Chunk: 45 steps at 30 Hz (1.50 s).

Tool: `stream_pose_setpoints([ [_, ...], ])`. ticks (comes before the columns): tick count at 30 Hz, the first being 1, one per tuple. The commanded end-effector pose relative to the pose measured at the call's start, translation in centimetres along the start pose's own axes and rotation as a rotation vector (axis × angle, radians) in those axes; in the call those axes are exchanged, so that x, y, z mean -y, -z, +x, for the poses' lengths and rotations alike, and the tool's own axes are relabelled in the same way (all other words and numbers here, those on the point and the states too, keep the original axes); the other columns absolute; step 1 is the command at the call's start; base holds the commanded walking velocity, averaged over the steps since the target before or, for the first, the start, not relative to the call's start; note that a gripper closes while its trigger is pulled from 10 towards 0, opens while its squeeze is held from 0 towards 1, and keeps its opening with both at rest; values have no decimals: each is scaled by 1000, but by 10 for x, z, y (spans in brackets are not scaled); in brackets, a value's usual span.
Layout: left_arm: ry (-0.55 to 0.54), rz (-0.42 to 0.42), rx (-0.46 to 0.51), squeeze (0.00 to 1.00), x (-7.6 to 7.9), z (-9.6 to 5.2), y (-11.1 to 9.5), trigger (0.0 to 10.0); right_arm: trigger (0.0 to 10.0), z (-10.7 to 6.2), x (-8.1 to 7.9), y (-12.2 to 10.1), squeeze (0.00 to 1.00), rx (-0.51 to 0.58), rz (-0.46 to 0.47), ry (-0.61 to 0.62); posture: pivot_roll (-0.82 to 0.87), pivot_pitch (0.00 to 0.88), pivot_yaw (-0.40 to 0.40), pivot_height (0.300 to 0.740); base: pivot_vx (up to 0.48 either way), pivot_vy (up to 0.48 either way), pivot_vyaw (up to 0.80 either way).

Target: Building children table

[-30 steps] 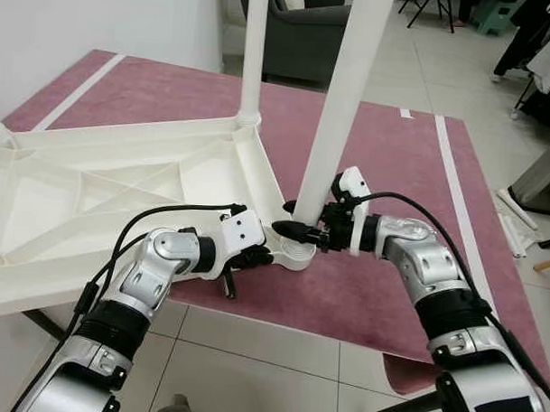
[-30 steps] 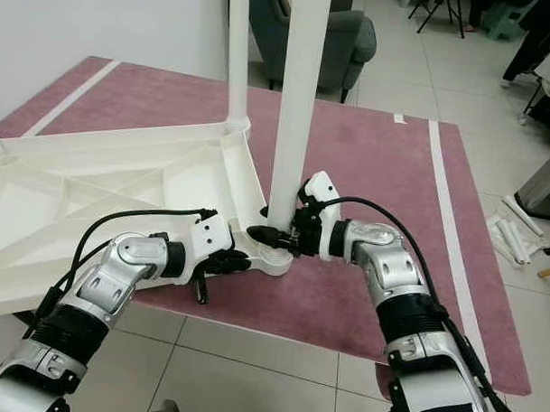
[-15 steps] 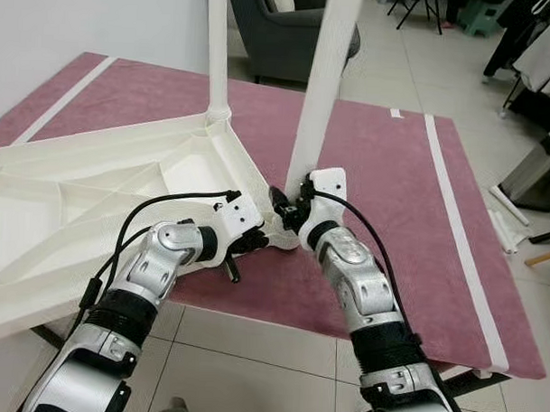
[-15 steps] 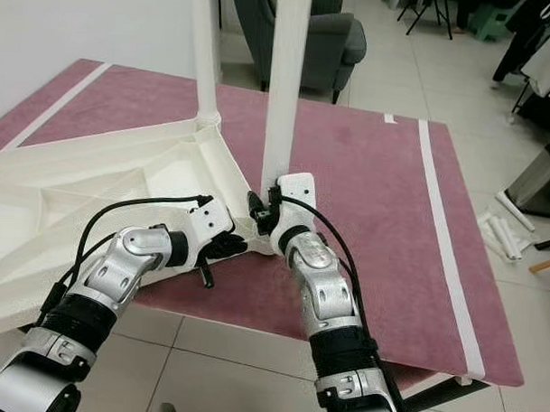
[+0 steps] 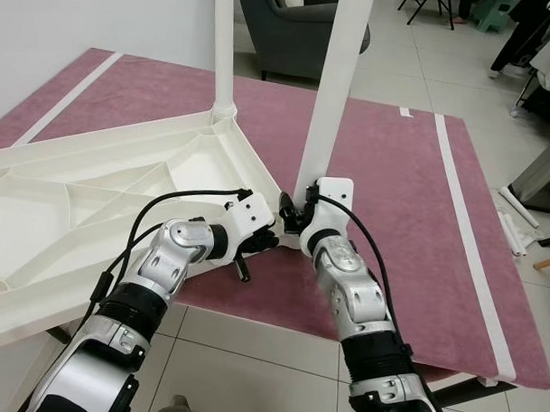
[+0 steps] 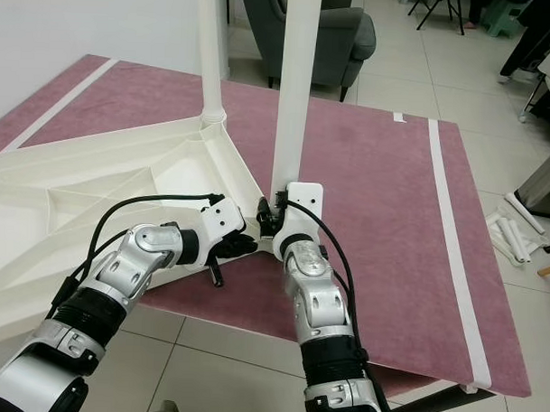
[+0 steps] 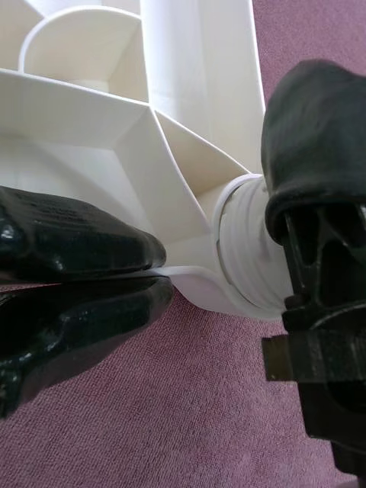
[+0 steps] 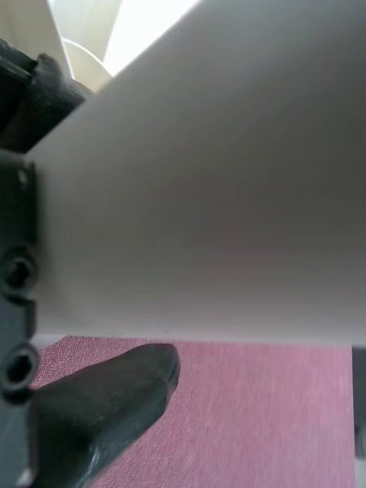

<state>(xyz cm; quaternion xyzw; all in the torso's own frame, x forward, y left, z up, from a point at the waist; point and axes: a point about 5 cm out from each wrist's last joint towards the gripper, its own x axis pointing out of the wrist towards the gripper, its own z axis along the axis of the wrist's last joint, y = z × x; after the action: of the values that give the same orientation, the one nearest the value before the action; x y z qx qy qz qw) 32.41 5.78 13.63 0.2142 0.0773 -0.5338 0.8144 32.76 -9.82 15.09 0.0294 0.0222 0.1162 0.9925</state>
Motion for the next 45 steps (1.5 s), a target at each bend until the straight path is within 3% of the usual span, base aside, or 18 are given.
stream_pose_setpoints([
  [1, 70, 46, 83, 0, 6, -2, -13, 10000, 10000, -1, -4, -12, 0, 41, -6, -95, 131, 0, -15, 740, 0, 0, 0],
  [6, 91, 52, 78, 0, 9, -7, -10, 10000, 10000, -6, 2, -23, 0, 73, -73, -232, 136, 0, -20, 740, 0, 0, 0],
  [8, 126, 64, 70, 0, 15, -13, -6, 10000, 10000, -19, 12, -23, 0, 48, -170, -445, 142, 0, -22, 740, 0, 0, 0],
  [10, 126, 64, 70, 0, 15, -13, -6, 10000, 10000, -19, 12, -23, 0, 48, -170, -445, 142, 0, -22, 740, 0, 0, 0],
  [11, 151, 73, 68, 0, 19, -16, -5, 10000, 10000, -25, 17, -20, 0, 13, -204, -532, 144, 0, -22, 740, 0, 0, 0],
  [13, 151, 73, 68, 0, 19, -16, -5, 10000, 10000, -25, 17, -20, 0, 13, -204, -532, 144, 0, -22, 740, 0, 0, 0],
  [15, 214, 95, 70, 0, 27, -24, -4, 10000, 10000, -33, 28, -13, 0, -61, -246, -644, 148, 0, -22, 740, 0, 0, 0],
  [24, 290, 102, 98, 0, 37, -40, -6, 10000, 10000, -36, 38, -9, 0, -105, -217, -704, 156, 0, -22, 740, 0, 0, 0],
  [25, 280, 100, 97, 0, 36, -39, -6, 10000, 1373, -34, 36, -9, 0, -97, -199, -691, 159, 4, -23, 740, 0, 0, 0],
  [28, 270, 99, 94, 0, 36, -38, -6, 10000, 1373, -33, 36, -8, 0, -91, -188, -680, 159, 4, -23, 740, 0, 0, 0],
  [29, 262, 97, 96, 0, 35, -37, -7, 10000, 0, -33, 34, -6, 0, -87, -173, -669, 157, 6, -22, 740, 0, 0, 0],
  [36, 148, 97, 104, 0, 23, -20, -16, 10000, 0, -18, 32, 7, 0, -101, -170, -398, 149, 11, -16, 740, 0, 0, 0],
  [38, 148, 97, 104, 0, 23, -20, -16, 10000, 0, -18, 32, 7, 0, -101, -170, -398, 149, 11, -16, 740, 0, 0, 0],
  [40, 104, 96, 107, 0, 17, -11, -22, 10000, 0, -13, 31, 9, 0, -96, -161, -277, 149, 11, -16, 740, 0, 0, 0],
  [41, 104, 96, 107, 0, 17, -11, -22, 10000, 0, -13, 31, 9, 0, -96, -161, -277, 149, 11, -16, 740, 0, 0, 0],
  [43, 67, 86, 106, 0, 8, 2, -29, 10000, 0, -7, 29, 10, 0, -91, -142, -108, 144, 13, -9, 740, 0, 0, 0],
  [44, 67, 86, 106, 0, 8, 2, -29, 10000, 0, -7, 29, 10, 0, -91, -142, -108, 144, 13, -9, 740, 0, 0, 0],
  [45, 43, 88, 100, 0, 3, 9, -33, 10000, 0, -4, 30, 12, 0, -101, -122, 22, 138, 13, -4, 740, 0, 0, 0],
])
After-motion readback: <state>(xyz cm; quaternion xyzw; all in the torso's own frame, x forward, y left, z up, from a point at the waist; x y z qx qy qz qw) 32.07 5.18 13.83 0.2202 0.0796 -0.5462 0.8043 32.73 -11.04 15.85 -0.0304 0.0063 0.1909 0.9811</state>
